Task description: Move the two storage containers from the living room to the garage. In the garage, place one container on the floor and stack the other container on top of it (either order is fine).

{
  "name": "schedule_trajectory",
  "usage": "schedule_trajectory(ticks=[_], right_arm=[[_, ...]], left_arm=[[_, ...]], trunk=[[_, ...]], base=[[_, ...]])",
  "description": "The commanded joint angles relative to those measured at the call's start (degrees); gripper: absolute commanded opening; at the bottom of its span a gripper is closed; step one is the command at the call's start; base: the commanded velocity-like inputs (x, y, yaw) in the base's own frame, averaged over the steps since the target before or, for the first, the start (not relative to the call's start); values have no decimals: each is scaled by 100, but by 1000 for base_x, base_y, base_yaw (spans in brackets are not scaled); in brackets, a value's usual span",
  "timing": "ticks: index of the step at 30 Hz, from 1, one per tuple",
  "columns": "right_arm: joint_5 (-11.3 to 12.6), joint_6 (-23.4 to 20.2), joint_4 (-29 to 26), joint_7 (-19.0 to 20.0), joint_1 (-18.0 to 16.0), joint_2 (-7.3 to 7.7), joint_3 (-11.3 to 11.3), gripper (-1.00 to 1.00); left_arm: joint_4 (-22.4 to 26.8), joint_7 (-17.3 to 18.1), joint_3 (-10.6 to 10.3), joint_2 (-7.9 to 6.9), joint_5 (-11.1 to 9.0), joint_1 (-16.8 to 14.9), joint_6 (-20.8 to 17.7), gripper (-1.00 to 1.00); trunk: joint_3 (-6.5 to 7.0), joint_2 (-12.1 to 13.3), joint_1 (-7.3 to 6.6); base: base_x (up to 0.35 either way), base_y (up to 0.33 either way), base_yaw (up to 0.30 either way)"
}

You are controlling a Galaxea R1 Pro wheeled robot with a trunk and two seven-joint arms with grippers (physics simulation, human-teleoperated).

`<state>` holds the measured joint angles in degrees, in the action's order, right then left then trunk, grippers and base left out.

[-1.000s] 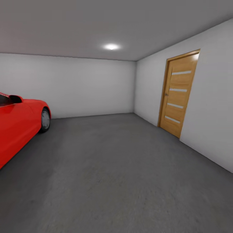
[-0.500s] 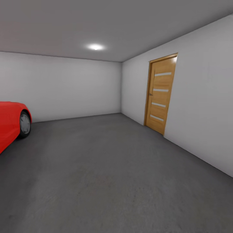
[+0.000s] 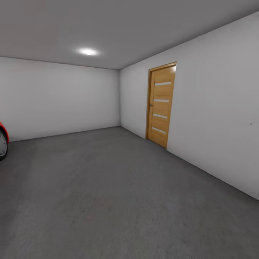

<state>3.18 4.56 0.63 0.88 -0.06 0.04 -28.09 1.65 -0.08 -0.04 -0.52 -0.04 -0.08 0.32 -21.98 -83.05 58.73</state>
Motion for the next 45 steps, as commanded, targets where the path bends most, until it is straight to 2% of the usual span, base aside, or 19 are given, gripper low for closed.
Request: schedule_trajectory(ticks=[1, 9, 14, 22, 45], right_arm=[[34, 27, 7, 9, -3, 2, -30, 100], [36, 27, 7, 9, -3, 4, -30, 100], [42, 27, 7, 9, -3, 39, -30, 100], [35, 27, 7, 9, -3, 43, -30, 100], [34, 19, 5, 9, -3, 49, -37, 100]], left_arm=[[9, -3, -9, -2, 14, -1, 5, 100], [225, -42, -16, -90, 4, -1, 4, 100], [276, -19, 42, -23, -30, -1, 3, 100], [266, -9, 56, -8, -35, -1, 3, 100], [214, -1, 48, -1, -50, -1, -81, 100]], trunk=[[-3, -3, 0], [14, -3, 0], [24, -3, 0], [37, -3, 0], [37, -3, 0]], base=[[0, 0, -280], [0, 0, -280], [0, 0, -280], [22, 0, -208], [308, 0, -5]])
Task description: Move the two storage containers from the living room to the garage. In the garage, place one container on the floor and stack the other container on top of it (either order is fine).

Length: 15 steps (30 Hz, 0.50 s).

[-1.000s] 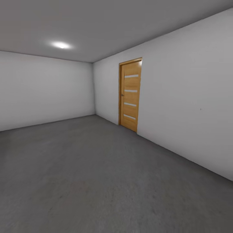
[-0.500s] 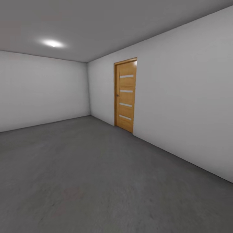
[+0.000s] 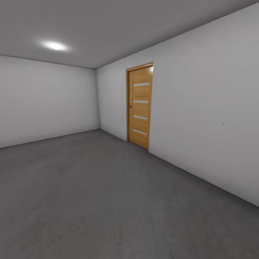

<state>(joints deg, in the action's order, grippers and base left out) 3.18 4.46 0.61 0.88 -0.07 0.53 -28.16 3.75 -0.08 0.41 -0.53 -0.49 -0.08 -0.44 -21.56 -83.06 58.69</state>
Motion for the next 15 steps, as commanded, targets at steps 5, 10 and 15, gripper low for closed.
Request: schedule_trajectory(ticks=[5, 10, 15], right_arm=[[38, 28, 8, 9, -2, 18, -24, 100], [17, 41, 1, 9, -2, -13, -30, 100], [-31, 149, -7, 9, -2, -2, -39, 100]], left_arm=[[3, -1, 3, 0, -4, -1, -8, 100], [3, -1, 20, -7, -21, -1, 23, 100], [3, 13, 7, 3, -22, -1, -34, 100]], trunk=[[-5, -2, 4], [-5, -2, 4], [-5, -2, 4]], base=[[322, 0, 0], [322, 0, 0], [323, 0, 0]])
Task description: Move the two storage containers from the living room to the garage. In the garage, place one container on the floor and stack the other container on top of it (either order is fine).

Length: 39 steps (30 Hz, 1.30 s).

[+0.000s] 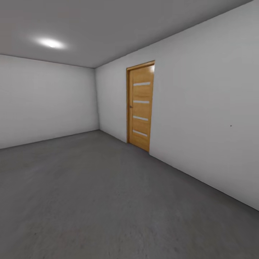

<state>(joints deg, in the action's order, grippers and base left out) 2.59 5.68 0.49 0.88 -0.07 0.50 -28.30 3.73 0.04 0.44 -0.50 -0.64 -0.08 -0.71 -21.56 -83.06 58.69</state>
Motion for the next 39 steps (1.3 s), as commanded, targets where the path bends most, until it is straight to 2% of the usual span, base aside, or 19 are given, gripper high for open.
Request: schedule_trajectory(ticks=[1, 6, 10, 13, 24, 30, 39], right_arm=[[46, 132, 5, 9, -2, 6, -25, 100], [83, 202, 68, -48, -2, 4, -23, 100], [89, 201, 85, -61, -2, 14, -26, 100], [99, 221, 103, -62, 2, 33, -20, 100], [59, 197, 100, -50, 5, 9, -33, 100], [87, 216, 100, -41, 7, 9, -27, 100], [99, 224, 100, -59, 7, 26, -24, 100]], left_arm=[[4, 24, 0, 1, 1, -1, -19, 100], [5, 290, -9, 2, 40, -1, 48, 100], [-2, 313, 20, -8, -35, -1, 90, 100], [-17, 316, 17, -3, -178, -1, 205, 100], [-21, 295, 16, 0, -238, -1, 270, 100], [-39, 45, 2, 4, -481, -1, 555, 100], [-48, 23, 0, 6, -489, -1, 421, 100]], trunk=[[-5, -2, 4], [-5, -2, 4], [-5, -2, 4], [-5, -2, 4], [-5, -2, 4], [-5, -2, 4], [-5, -2, 4]], base=[[324, 0, 0], [325, 0, 0], [325, 0, 0], [325, 0, 0], [325, 0, 0], [325, 0, 0], [325, 0, 0]])
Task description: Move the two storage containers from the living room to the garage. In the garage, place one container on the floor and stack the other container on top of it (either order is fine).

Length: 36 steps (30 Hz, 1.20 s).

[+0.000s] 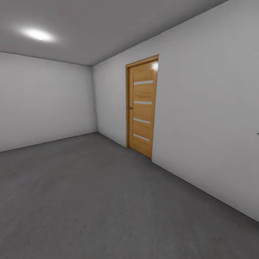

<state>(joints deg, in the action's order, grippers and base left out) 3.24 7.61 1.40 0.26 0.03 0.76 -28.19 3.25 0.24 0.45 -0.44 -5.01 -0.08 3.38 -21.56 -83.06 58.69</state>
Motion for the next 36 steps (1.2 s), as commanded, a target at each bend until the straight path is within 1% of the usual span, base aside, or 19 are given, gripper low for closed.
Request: schedule_trajectory(ticks=[1, 9, 15, 18, 19, 20, 22, 28, 36], right_arm=[[30, 31, 9, 5, -3, 4, -36, 100], [37, 38, 9, 1, -5, -4, -33, 100], [56, 60, 9, 8, -5, -28, -21, 100], [215, 58, 9, 17, -5, -28, -21, 100], [350, 57, 9, 26, -4, -15, -20, 100], [422, 57, 9, 30, -3, -10, -20, 100], [511, 55, 9, 34, -4, -1, -22, 100], [548, 42, 9, 35, -3, -13, -27, 100], [545, 31, 9, 69, -3, 2, -29, 100]], left_arm=[[0, 1, -1, 3, -49, -1, 8, 100], [1, -52, -1, 9, -51, -1, 60, 100], [1, -59, -1, 9, -53, -1, 25, 100], [0, -59, -1, 9, -53, -1, 17, 100], [0, -59, -1, 9, -53, -1, 15, 100], [0, -59, -1, 7, -53, -1, 15, 100], [0, -54, -1, 3, -50, -1, 10, 100], [0, -53, 4, 1, -54, -1, 12, 100], [0, -51, 8, 0, -61, -1, 0, 100]], trunk=[[-4, -2, 4], [-4, -2, 4], [10, -2, 4], [18, -2, 4], [21, -2, 4], [24, -2, 4], [30, -2, 4], [42, -2, 4], [44, -2, 4]], base=[[326, 0, 0], [326, 0, -5], [325, 0, -191], [325, 0, -233], [326, 0, -239], [326, 0, -240], [326, 0, -241], [325, 0, -203], [326, 0, -23]])
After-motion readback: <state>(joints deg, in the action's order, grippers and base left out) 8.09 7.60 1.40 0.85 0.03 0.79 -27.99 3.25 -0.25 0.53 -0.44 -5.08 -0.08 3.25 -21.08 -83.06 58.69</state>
